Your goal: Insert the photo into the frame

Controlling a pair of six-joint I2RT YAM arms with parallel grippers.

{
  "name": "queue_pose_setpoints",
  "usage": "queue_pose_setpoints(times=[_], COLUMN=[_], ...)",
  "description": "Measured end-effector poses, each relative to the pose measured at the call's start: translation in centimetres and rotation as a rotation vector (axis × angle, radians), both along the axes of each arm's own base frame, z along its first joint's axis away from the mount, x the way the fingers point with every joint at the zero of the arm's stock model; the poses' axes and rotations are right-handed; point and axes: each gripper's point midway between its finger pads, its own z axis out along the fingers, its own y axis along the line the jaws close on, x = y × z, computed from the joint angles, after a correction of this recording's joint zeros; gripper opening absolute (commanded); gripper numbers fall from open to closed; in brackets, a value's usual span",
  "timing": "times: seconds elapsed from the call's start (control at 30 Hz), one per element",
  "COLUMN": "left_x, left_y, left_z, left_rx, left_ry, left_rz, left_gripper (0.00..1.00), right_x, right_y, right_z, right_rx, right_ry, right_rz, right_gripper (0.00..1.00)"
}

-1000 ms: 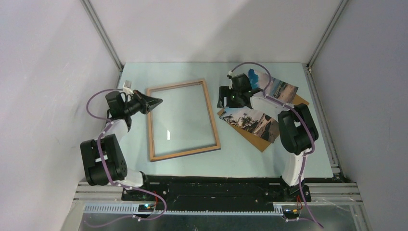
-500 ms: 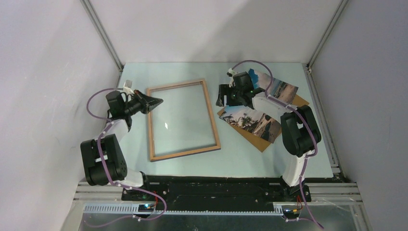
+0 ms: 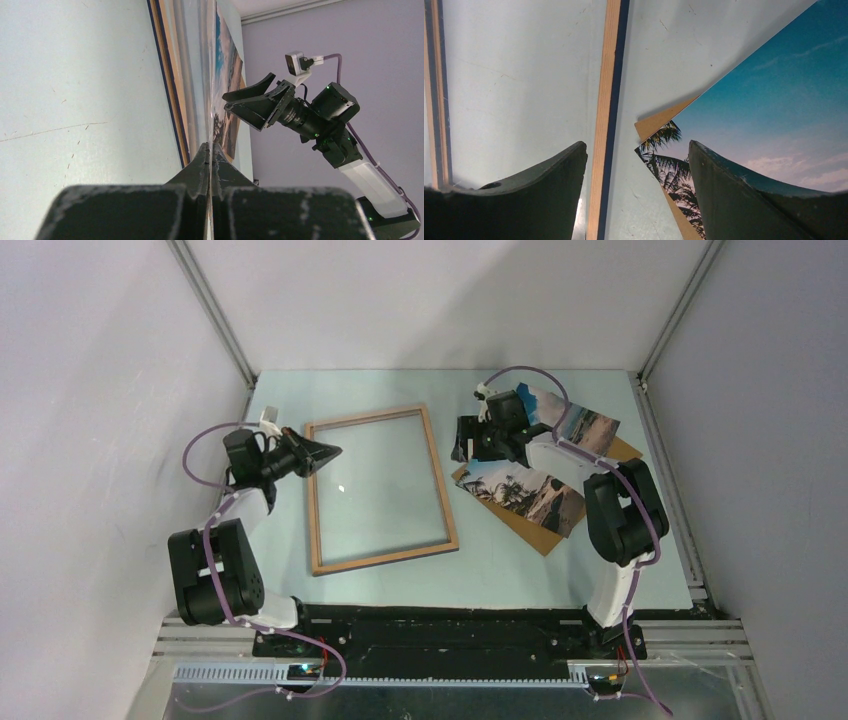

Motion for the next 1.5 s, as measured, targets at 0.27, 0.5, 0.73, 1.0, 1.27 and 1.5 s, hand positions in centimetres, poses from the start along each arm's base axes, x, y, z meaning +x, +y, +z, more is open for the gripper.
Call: queue_pose_setpoints(times=[0.27,0.5,0.73,1.0,1.27,1.5], left_x=[-0.3,-0.6,-0.7,-0.7,-0.7,-0.9], left_y=[-0.3,-0.3,-0.5,-0.5,-0.5,-0.5], left_z=[-0.6,-0.9,-0.8,-0.7,-0.6,-0.9], left_rx=[0.0,0.006,0.01,0.016,0.016,0.01], left_ry=[0.012,0.013,0.008,-0.003,-0.002,0.009], left_rz=[-0.006,-0.009,-0.01,-0.011,-0.011,-0.007], left_gripper=[0.0,0.0,0.0,0.0,0.0,0.0], right_x=[0.1,0.0,0.0,-0.1,-0.1,-0.1], right_y=[-0.2,-0.2,-0.3,-0.3,-0.3,-0.3], right_z=[0.2,0.2,0.3,0.2,0.2,0.2], right_rx=[0.001,0.0,-0.001,-0.002,-0.003,-0.004], right_ry=[-0.005,-0.005,-0.009,-0.007,-0.01,-0.01], right_rz=[-0.003,-0.003,-0.001,0.0,0.001,0.001], right_gripper=[0.78,0.78,0.77,0.77,0.77,0.77])
